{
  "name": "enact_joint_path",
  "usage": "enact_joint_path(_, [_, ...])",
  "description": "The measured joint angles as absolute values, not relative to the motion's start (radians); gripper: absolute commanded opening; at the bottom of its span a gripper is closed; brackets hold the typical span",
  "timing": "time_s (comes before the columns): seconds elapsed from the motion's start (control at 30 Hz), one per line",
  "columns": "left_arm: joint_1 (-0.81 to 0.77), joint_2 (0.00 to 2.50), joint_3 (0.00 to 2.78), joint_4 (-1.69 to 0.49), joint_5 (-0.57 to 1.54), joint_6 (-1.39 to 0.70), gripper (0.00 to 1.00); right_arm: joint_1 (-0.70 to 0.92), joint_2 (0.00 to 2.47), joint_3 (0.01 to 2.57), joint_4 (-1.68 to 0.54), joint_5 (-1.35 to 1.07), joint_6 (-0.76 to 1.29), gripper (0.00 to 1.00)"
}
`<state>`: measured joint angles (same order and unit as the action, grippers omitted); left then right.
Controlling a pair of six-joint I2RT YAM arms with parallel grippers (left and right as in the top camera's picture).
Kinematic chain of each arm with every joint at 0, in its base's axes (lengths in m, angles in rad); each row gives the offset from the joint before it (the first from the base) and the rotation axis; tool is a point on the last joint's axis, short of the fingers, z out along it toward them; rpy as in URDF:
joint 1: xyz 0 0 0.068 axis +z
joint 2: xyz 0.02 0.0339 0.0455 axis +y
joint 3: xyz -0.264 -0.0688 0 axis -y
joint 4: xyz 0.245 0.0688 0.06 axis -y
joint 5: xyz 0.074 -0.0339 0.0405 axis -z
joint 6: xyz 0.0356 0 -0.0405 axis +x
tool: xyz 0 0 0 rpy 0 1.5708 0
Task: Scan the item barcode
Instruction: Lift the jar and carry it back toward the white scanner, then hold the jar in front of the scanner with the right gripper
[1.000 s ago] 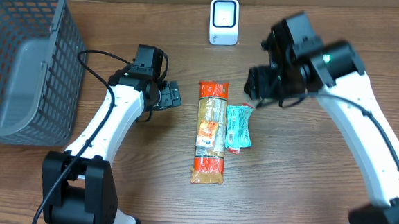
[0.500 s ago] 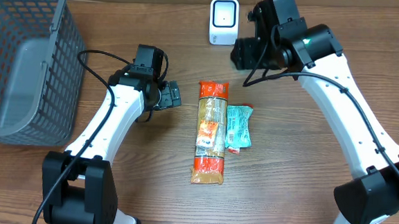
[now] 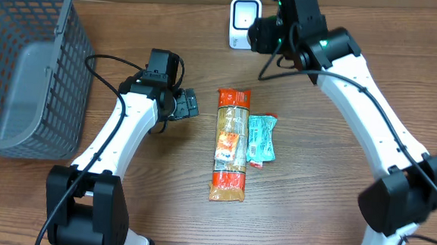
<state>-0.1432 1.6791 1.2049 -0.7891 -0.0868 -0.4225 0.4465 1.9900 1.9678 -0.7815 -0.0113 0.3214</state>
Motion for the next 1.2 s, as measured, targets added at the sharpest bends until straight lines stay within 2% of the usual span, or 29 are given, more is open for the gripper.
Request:
enact_joint_path(0.23, [-0.143, 1.679, 1.205, -0.789, -0.087, -0.422, 1.0, 0.447, 2.13, 2.067, -0.702, -0.011, 0.319, 0.21])
enact_joint_path(0.63, [-0.143, 1.679, 1.205, -0.789, -0.087, -0.422, 1.0, 0.447, 2.354, 2.066, -0.249, 0.075, 0.287, 0.21])
enact_joint_path(0.97, [-0.143, 1.679, 1.205, -0.789, -0.087, -0.422, 1.0, 0.446, 2.45, 2.066, 0.046, 0.123, 0.287, 0.22])
enact_joint_path(1.2, [-0.143, 1.679, 1.205, -0.789, -0.086, -0.422, 1.0, 0.446, 2.512, 2.066, 0.157, 0.187, 0.288, 0.24])
